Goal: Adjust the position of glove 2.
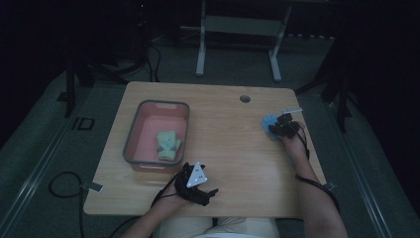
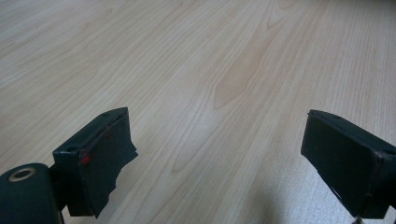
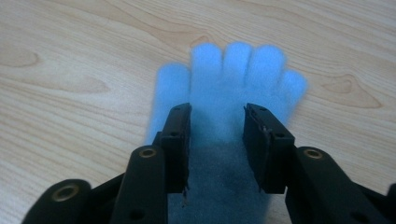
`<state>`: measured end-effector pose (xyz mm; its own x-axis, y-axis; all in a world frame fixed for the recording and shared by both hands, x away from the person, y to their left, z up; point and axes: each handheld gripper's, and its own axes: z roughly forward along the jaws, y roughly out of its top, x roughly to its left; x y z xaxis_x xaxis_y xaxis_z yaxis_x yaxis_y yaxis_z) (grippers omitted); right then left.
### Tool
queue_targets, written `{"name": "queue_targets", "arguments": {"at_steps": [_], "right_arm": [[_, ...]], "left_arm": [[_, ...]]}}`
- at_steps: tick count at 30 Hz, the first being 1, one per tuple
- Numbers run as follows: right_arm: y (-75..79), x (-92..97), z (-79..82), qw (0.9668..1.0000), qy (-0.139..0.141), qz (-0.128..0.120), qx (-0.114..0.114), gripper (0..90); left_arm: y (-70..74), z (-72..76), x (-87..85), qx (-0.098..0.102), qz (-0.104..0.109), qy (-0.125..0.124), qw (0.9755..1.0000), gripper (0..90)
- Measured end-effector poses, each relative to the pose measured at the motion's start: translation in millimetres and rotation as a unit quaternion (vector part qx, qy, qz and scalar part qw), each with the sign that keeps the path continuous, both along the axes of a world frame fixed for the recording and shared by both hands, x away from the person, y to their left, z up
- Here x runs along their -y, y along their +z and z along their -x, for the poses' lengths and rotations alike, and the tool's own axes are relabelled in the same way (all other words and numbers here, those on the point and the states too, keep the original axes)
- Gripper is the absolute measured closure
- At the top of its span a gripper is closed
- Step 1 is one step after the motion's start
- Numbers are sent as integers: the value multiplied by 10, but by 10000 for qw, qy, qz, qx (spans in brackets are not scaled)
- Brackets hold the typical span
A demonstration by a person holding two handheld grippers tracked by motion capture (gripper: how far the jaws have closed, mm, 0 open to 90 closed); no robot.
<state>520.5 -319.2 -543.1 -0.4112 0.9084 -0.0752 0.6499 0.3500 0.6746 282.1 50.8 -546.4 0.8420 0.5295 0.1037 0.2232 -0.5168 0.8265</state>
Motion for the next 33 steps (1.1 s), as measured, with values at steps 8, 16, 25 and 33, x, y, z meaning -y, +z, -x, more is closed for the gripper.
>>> {"name": "queue_targets", "arguments": {"at_steps": [8,16,25,33], "right_arm": [[-6,-33,-27,9999,-61,-115,-82,792],[23,-145,29,9986,-522,8,53,867],[436,-360,296,9978,-529,-197,356,881],[856,-645,641,9965,-291,-281,726,882]], "left_arm": [[-44,-3,34,-50,-29,-60,10000,87],[-56,5,35,-1,-47,-40,10000,87],[-61,25,41,45,-53,-45,10000,87],[-68,33,37,36,-54,-24,10000,86]]}}
